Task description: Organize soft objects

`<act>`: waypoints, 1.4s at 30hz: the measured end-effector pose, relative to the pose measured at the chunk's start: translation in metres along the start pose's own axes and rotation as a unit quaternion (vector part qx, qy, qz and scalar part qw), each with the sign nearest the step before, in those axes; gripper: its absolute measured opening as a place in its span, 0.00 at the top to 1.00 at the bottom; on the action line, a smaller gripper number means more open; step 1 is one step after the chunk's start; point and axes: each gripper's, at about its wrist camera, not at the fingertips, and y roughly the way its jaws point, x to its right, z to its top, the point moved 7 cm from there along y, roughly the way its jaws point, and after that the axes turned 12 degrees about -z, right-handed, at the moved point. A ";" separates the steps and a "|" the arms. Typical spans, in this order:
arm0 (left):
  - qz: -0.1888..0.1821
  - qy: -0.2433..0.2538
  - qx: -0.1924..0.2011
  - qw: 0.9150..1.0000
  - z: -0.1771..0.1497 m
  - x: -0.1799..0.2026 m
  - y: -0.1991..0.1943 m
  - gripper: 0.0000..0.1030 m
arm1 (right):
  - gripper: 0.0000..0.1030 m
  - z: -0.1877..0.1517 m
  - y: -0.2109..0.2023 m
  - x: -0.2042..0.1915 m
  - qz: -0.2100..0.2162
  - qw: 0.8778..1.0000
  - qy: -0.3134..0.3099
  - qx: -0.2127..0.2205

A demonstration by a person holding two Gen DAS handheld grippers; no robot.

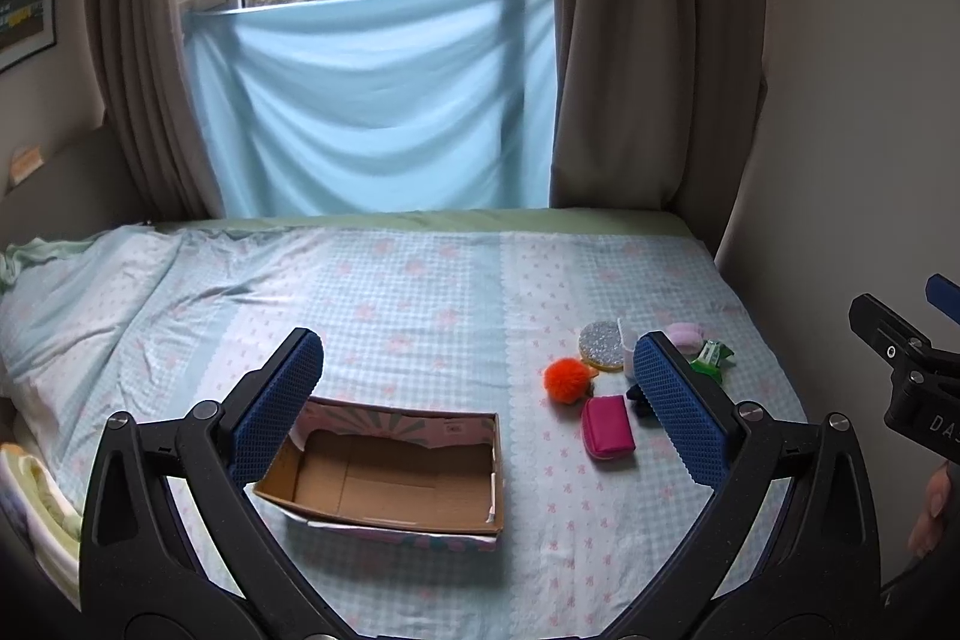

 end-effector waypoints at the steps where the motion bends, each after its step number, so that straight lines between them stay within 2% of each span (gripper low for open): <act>1: 0.000 0.000 0.000 1.000 0.000 0.000 0.000 0.00 | 0.00 0.000 0.000 0.000 0.000 1.000 0.000 0.000; 31: -0.001 -0.005 0.011 1.000 0.003 -0.002 -0.003 0.00 | 0.00 0.000 -0.003 -0.001 -0.002 1.000 0.001 0.004; 34: -0.011 -0.007 0.011 1.000 0.004 -0.003 -0.002 0.00 | 0.00 0.000 -0.002 -0.002 -0.003 1.000 0.002 0.000; 39: -0.017 -0.001 -0.014 1.000 0.007 -0.010 0.013 0.00 | 0.00 -0.004 0.011 -0.006 -0.009 0.999 0.012 -0.029; 42: -0.033 0.011 -0.037 0.999 0.009 -0.012 0.032 0.00 | 0.00 -0.008 0.024 -0.009 -0.017 0.998 0.026 -0.050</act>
